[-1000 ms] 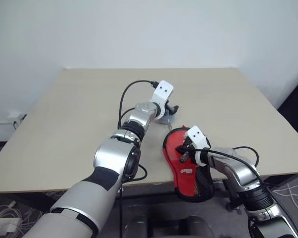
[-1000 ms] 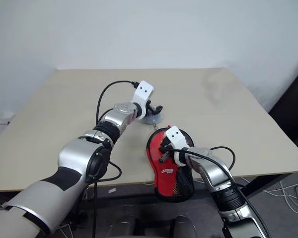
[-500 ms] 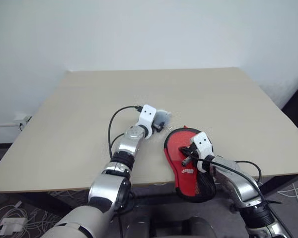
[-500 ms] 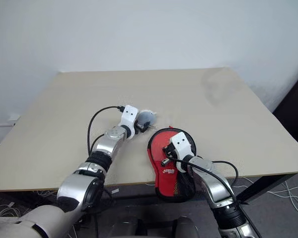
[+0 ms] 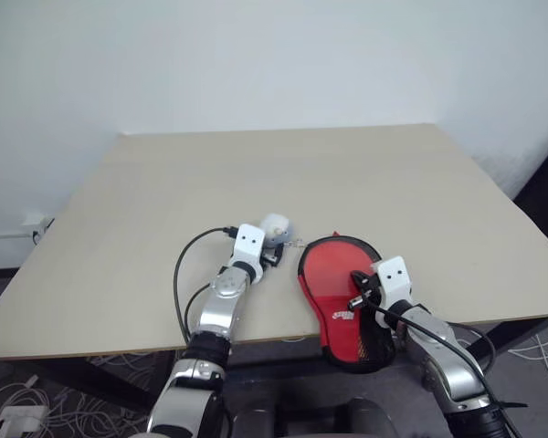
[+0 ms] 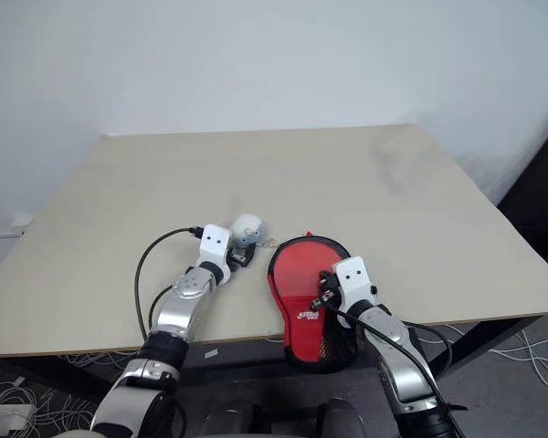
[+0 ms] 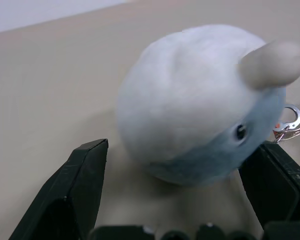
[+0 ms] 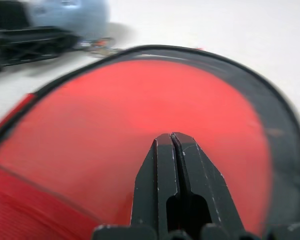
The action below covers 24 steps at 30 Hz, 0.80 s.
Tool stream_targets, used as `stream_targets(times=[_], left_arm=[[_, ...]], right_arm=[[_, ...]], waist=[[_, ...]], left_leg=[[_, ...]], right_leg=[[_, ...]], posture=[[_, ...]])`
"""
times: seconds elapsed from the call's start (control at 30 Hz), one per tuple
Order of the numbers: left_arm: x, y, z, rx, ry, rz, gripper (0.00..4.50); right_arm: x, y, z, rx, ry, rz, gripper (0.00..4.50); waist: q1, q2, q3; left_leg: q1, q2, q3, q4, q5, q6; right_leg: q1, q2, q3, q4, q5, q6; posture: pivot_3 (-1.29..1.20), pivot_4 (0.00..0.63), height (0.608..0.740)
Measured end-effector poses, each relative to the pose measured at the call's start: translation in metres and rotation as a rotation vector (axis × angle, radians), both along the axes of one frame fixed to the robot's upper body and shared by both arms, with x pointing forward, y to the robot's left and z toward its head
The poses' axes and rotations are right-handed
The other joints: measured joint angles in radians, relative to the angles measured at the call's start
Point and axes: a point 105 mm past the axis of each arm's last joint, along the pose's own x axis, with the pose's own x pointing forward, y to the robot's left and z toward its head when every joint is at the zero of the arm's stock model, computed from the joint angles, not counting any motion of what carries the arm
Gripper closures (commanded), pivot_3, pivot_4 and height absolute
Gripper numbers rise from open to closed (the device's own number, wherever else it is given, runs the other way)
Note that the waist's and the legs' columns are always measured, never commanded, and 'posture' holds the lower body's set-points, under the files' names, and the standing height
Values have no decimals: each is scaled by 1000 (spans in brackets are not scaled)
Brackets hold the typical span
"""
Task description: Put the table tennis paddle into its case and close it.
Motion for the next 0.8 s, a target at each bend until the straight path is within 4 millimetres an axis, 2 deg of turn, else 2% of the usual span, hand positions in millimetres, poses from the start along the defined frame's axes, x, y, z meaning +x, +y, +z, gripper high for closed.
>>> stream_targets(times=[0.6,0.8], left_arm=[[-89,55,-4,26,-69,214,407],[-122,66,-2,42,-67,270,407]], right_arm=[[-31,-49,-12,-47,-94,-288,4500],[-38,-61,-2,-55,-174,-368,4500]], waist=[[0,12,-7],[29,18,-7]], left_leg=[[1,9,2,-2,-2,0],[1,11,2,-5,-2,0]], right_leg=[[-3,0,2,-2,-5,2],[-5,0,1,-2,-6,0]], posture=[[0,0,724],[0,0,724]])
